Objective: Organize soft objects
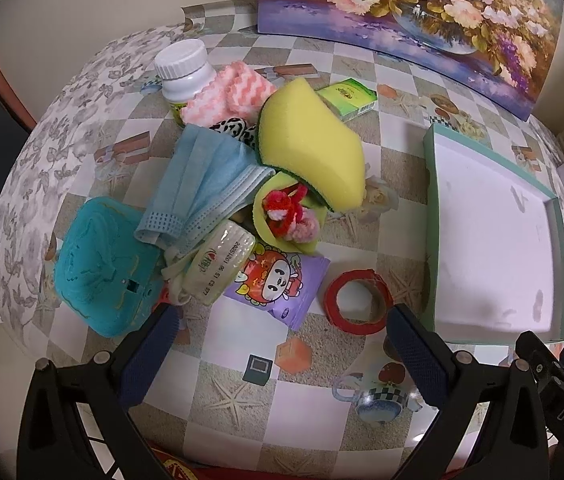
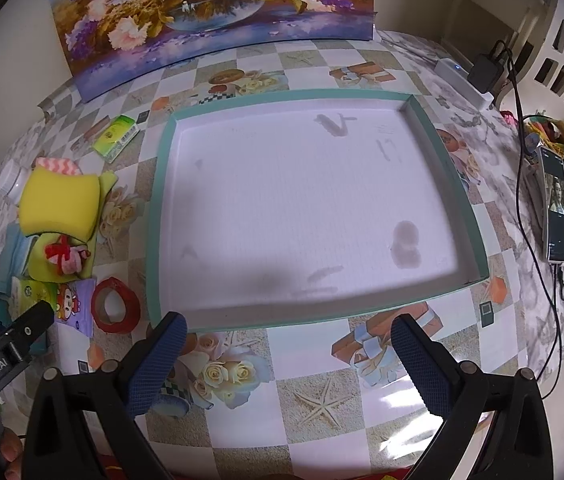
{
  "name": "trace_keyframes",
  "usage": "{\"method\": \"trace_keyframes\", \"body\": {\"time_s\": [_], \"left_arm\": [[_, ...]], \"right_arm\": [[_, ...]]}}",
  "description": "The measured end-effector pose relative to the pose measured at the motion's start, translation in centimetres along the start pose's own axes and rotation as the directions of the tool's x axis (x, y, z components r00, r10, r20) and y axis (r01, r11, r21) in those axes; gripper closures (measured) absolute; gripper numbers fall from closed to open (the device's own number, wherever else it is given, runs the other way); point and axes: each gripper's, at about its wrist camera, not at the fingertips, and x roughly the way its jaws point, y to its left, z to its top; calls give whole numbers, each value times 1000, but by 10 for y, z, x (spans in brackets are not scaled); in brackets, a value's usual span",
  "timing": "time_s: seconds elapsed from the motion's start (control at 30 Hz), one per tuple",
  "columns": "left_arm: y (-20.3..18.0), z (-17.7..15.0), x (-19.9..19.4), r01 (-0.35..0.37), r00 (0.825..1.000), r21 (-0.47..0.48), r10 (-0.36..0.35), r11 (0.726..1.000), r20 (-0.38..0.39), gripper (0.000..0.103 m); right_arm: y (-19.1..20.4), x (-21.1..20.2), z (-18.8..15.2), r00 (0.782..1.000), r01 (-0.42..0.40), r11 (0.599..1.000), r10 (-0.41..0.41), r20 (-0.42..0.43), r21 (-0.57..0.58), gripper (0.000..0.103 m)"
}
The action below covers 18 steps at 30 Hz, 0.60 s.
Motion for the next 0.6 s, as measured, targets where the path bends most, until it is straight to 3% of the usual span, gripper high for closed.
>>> {"method": "trace_keyframes", "body": {"time_s": [0.6], "left_arm": [[-2, 2, -1, 8, 1000, -4, -8, 1000, 13, 0]], "right_arm": [[7, 2, 0, 1000, 10, 1000, -10, -4, -25, 0]]}}
